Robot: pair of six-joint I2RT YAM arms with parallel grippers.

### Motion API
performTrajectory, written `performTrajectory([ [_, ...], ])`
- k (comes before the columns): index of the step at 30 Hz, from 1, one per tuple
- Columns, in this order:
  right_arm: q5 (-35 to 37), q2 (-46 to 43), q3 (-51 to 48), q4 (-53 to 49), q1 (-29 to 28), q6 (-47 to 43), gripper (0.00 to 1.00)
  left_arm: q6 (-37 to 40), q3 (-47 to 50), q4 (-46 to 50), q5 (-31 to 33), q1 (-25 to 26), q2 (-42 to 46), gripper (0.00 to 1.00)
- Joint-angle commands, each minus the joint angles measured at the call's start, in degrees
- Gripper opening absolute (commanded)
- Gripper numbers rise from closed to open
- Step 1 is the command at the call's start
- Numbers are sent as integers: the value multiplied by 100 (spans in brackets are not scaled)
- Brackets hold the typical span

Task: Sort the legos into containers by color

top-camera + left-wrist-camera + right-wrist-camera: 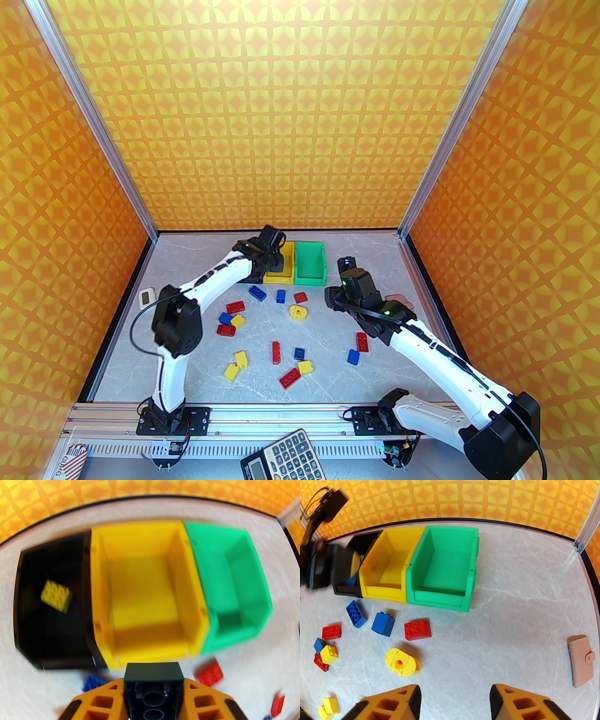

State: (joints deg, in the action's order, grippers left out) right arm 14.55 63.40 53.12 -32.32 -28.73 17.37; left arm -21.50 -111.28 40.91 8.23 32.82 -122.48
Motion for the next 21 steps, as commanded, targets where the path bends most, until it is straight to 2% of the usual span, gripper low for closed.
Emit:
performTrajectory([
  [1,-53,-164,-130,-163,43,118,53,364,-548,-169,-12,-115,-390,30],
  [6,51,-276,-197,-248,41,118,54,586,-1448,-64,-69,-221,-1024,31],
  [10,83,-278,-205,-284,42,121,54,775,-1898,-34,-95,-254,-1301,63],
  [12,100,-269,-197,-284,43,118,54,752,-2002,35,-94,-275,-1362,72],
  [16,102,-250,-192,-263,41,118,55,530,-1909,103,-34,-385,-1350,76],
  [21,75,-190,-172,-249,43,114,55,437,-1648,21,7,-510,-1347,71],
])
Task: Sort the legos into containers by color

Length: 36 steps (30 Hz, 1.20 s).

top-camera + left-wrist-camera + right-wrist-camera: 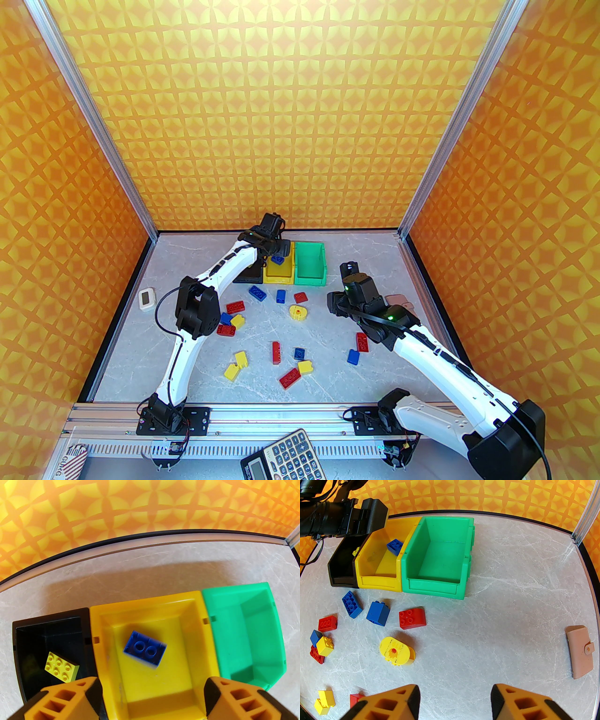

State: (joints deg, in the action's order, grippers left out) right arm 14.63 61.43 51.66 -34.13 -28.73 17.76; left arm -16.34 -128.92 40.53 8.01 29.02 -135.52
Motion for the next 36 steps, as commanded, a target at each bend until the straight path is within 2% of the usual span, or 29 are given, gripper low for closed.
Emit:
performTrajectory([
  [1,74,15,-24,-68,43,74,55,-96,145,64,29,-154,-53,69],
  [7,36,74,-35,-33,43,70,55,-172,387,40,53,-265,-62,61],
  [14,-15,170,-12,-4,43,87,55,-237,603,33,52,-298,-121,57],
  [19,-31,186,-15,13,43,104,54,-341,707,84,57,-300,-167,47],
  [25,-42,210,-24,19,43,106,54,-479,921,45,53,-296,-152,41],
  [36,-13,200,-41,41,43,70,54,-615,1751,-233,162,-300,207,32],
])
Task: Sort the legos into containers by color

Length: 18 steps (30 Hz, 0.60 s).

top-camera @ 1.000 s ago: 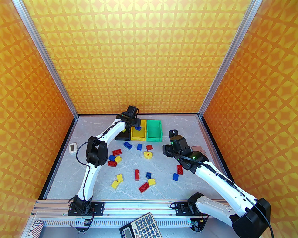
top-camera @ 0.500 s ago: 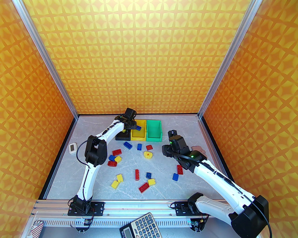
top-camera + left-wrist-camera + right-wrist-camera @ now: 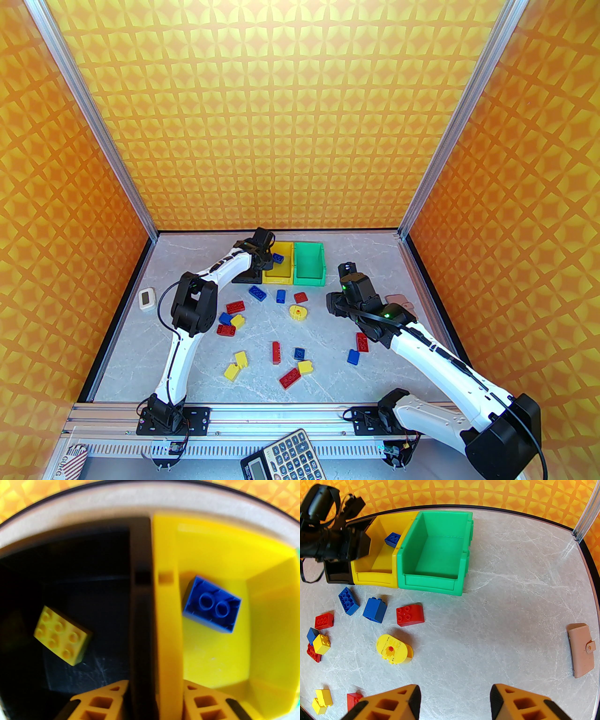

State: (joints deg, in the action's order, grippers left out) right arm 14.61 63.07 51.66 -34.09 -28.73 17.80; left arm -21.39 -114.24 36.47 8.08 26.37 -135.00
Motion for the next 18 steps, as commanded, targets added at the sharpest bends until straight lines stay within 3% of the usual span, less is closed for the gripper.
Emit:
performTrajectory([
  [1,-19,31,-45,50,39,68,54,-128,338,180,160,-35,171,31],
  [14,-70,32,-108,93,43,48,54,-699,1455,-185,221,-18,754,29],
  [18,-86,31,-125,107,43,43,54,-679,1398,-194,229,-9,762,45],
])
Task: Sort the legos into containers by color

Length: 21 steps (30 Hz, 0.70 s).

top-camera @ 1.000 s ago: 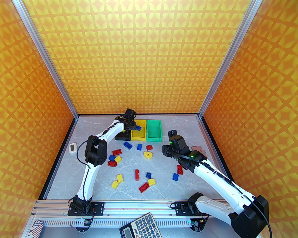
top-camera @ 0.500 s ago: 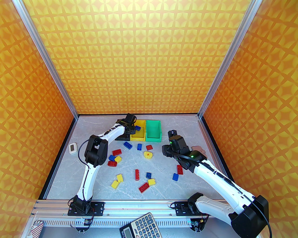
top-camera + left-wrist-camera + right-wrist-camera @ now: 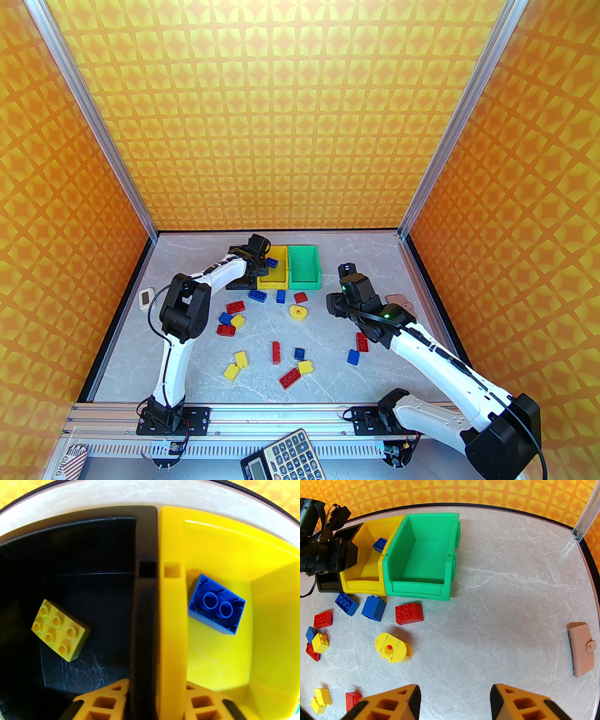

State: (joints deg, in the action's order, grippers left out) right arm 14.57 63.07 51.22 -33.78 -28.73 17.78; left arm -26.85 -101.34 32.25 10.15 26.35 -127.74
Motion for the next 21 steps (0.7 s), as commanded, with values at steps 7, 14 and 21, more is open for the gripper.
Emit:
performTrajectory([
  [7,-254,91,-136,150,43,-20,56,23,-222,436,149,-7,200,58],
  [14,-588,245,-224,349,34,-116,63,162,-322,587,195,-11,569,66],
  [21,-1122,659,-452,898,-7,-72,68,251,-235,720,224,-10,1070,67],
])
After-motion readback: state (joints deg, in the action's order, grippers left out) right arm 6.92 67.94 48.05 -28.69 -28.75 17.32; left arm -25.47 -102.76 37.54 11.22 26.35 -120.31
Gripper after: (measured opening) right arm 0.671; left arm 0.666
